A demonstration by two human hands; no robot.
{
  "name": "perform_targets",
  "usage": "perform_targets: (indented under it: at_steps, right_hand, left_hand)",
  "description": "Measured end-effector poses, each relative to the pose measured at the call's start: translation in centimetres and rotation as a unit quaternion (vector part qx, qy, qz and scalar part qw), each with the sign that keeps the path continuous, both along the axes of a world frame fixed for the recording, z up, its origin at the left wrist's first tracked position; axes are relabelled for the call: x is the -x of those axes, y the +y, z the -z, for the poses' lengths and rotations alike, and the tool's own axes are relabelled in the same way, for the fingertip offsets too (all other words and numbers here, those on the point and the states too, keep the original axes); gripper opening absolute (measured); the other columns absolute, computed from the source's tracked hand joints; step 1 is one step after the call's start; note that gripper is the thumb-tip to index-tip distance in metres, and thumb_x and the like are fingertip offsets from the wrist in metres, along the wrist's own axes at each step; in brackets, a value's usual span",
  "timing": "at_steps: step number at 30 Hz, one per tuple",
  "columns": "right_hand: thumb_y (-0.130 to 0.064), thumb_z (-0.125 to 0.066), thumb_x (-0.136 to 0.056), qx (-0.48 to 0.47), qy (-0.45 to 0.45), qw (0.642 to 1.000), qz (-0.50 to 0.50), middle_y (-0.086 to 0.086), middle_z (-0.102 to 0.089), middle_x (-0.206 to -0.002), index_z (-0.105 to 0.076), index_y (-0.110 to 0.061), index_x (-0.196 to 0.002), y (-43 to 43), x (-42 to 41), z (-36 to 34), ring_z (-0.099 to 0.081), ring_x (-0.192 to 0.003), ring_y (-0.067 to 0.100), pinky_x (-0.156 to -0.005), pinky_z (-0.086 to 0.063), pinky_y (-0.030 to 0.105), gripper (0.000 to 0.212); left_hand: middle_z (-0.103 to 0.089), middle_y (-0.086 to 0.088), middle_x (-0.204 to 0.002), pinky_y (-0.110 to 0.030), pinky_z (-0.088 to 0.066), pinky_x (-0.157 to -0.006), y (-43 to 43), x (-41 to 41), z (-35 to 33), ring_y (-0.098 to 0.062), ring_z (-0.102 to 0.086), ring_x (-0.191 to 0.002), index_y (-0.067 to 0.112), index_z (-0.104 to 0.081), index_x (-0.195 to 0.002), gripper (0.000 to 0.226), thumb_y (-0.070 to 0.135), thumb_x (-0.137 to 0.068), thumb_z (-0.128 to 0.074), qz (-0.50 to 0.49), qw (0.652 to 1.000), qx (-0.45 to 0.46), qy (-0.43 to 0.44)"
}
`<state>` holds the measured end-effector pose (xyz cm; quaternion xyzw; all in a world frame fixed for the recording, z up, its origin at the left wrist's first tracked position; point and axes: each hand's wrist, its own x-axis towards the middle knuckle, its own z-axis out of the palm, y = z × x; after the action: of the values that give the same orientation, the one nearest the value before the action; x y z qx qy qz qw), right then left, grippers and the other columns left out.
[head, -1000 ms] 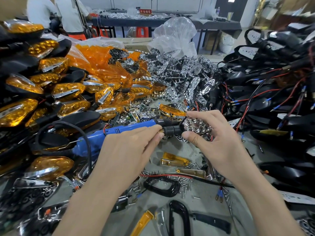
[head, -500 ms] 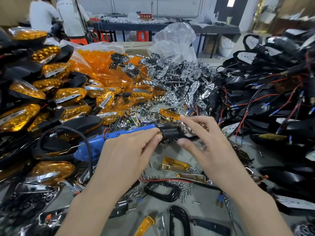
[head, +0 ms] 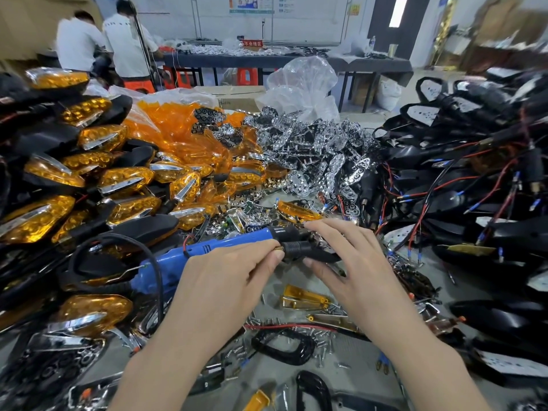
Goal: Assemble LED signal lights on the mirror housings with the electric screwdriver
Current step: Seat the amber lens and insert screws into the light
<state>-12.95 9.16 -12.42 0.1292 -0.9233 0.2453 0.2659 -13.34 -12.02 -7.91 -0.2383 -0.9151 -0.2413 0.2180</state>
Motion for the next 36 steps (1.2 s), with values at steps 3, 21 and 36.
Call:
perform_targets:
  at_steps: [3,21,36]
  right_hand:
    - [-0.031,-0.071,-0.091,0.003,-0.004,1.0,-0.001,-0.012,-0.056,-0.135,-0.058,-0.03,-0.137,-0.25,-0.13,-0.07,-0.043,-0.122,0.014,-0.106,-0.036,0.031,0.048]
    - [-0.043,-0.067,-0.084,0.016,-0.017,1.0,0.007,-0.009,-0.056,-0.115,-0.061,-0.035,-0.119,-0.82,-0.2,0.06,-0.035,-0.103,0.01,-0.089,-0.039,0.031,0.037]
    - [-0.042,-0.065,-0.086,-0.005,-0.042,0.999,-0.026,-0.011,-0.052,-0.116,-0.059,-0.035,-0.117,-0.29,-0.53,-0.21,-0.038,-0.103,0.01,-0.088,-0.037,0.03,0.032]
  left_hand:
    - [-0.034,0.024,-0.049,-0.017,-0.027,-0.043,-0.07,0.02,0.05,0.011,-0.035,-0.046,0.035,-0.066,-0.088,0.038,0.055,-0.1,-0.035,-0.001,1.0,0.009,0.005]
    - [-0.055,0.017,-0.058,-0.034,-0.048,-0.051,-0.38,-0.02,-0.09,-0.002,-0.054,-0.058,0.036,-0.066,-0.098,0.047,0.06,-0.095,-0.026,0.017,0.998,0.023,-0.051]
    - [-0.056,0.017,-0.058,-0.031,-0.048,-0.051,-0.39,-0.22,-0.12,-0.002,-0.054,-0.058,0.036,-0.067,-0.099,0.044,0.057,-0.1,-0.027,0.018,0.997,0.022,-0.07]
